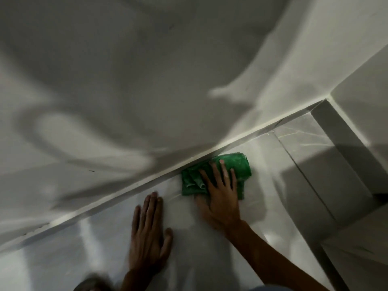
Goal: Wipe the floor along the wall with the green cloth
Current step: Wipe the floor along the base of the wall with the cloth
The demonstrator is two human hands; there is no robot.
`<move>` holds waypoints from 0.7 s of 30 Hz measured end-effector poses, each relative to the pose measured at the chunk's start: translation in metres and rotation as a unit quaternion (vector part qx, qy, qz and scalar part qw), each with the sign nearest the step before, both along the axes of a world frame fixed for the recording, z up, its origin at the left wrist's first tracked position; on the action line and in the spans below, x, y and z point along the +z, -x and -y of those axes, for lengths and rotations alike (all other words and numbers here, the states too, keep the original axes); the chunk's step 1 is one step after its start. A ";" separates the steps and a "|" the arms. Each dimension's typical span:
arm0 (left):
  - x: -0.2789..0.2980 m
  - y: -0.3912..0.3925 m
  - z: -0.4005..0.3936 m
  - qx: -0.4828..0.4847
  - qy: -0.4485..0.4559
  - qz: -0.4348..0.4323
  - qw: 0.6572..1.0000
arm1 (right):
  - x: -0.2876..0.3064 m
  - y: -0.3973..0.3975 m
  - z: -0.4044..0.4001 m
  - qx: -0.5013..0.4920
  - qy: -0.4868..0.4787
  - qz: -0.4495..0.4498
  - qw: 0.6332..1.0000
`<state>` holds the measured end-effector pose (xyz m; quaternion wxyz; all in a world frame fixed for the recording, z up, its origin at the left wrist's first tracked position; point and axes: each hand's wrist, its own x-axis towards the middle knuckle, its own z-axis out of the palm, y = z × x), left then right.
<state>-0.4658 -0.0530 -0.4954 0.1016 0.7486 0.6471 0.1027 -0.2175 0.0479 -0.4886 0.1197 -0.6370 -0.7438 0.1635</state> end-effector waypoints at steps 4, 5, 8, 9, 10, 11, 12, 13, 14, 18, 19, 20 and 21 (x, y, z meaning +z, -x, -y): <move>0.007 -0.001 0.000 0.027 0.013 0.029 0.999 | 0.002 0.006 0.008 0.021 -0.032 -0.004 0.999; 0.007 -0.002 0.000 0.028 0.015 0.029 0.999 | 0.002 0.004 0.007 0.030 -0.034 -0.006 0.999; 0.007 -0.001 0.000 0.026 0.022 0.025 0.999 | 0.001 -0.001 0.005 0.037 -0.027 -0.014 0.999; 0.006 -0.001 0.000 0.026 0.025 0.023 0.999 | 0.000 -0.004 0.005 0.031 -0.025 -0.022 0.999; 0.006 -0.001 0.000 0.026 0.026 0.022 0.999 | 0.000 -0.008 0.005 0.023 -0.027 -0.031 0.999; 0.006 -0.001 0.000 0.027 0.027 0.021 0.999 | 0.000 -0.013 0.003 0.015 -0.031 -0.034 0.999; 0.006 -0.001 0.000 0.026 0.025 0.019 0.999 | 0.000 -0.017 0.002 0.008 -0.036 -0.032 0.999; 0.007 -0.001 -0.001 0.025 0.024 0.018 0.999 | 0.000 -0.019 0.002 0.000 -0.039 -0.029 0.999; 0.006 -0.001 -0.001 0.023 0.024 0.019 0.999 | 0.000 -0.018 0.003 -0.012 -0.039 -0.026 0.999; 0.008 -0.003 -0.001 0.025 0.022 0.021 0.999 | -0.001 0.029 0.016 -0.018 -0.027 -0.027 0.999; 0.009 -0.003 -0.001 0.023 0.020 0.021 0.999 | -0.003 0.040 0.021 0.006 -0.028 -0.021 0.999; 0.009 -0.003 -0.001 0.022 0.019 0.023 0.999 | -0.005 0.044 0.024 0.032 -0.028 -0.012 0.999; 0.008 -0.002 -0.002 0.023 0.018 0.025 0.999 | -0.006 0.039 0.022 0.057 -0.029 -0.005 0.998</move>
